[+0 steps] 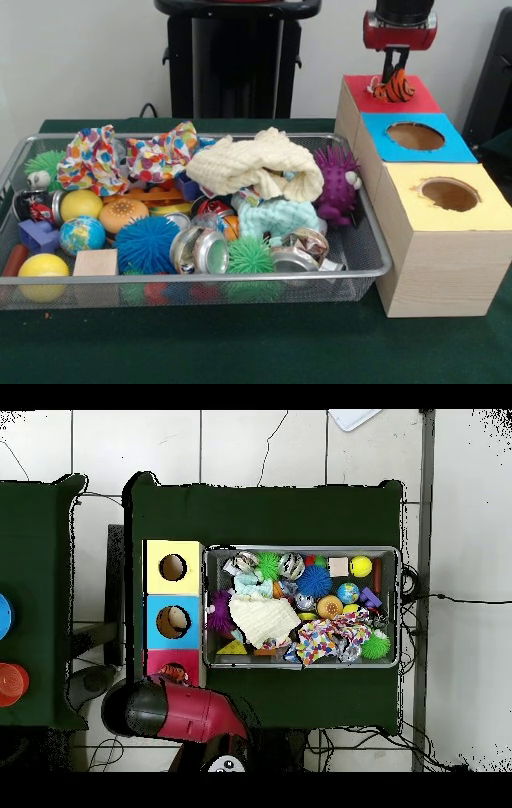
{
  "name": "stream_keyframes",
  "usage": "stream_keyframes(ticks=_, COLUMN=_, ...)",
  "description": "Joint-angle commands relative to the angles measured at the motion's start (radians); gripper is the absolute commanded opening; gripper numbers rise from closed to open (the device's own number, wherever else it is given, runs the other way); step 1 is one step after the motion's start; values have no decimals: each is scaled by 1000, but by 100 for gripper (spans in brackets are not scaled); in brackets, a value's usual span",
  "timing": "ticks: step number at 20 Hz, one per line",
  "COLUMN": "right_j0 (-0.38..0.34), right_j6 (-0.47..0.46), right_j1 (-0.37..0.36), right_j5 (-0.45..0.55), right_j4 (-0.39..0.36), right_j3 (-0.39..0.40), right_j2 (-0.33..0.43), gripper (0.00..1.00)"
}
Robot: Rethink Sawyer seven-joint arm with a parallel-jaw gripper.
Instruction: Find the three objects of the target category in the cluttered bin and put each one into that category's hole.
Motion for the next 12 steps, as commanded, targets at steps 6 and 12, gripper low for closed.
stream_keyframes(ticks=6, right_j0=-64, right_j6=175, right_j1=237, right_j5=-287, right_j4=-15, right_j3=-82, right_j2=105, gripper=0)
stream_keyframes(ticks=12, right_j0=-62, right_j6=130, right_j1=307, right_j5=-275, right_j4=-22, right_j3=-181, right_j2=67, gripper=0)
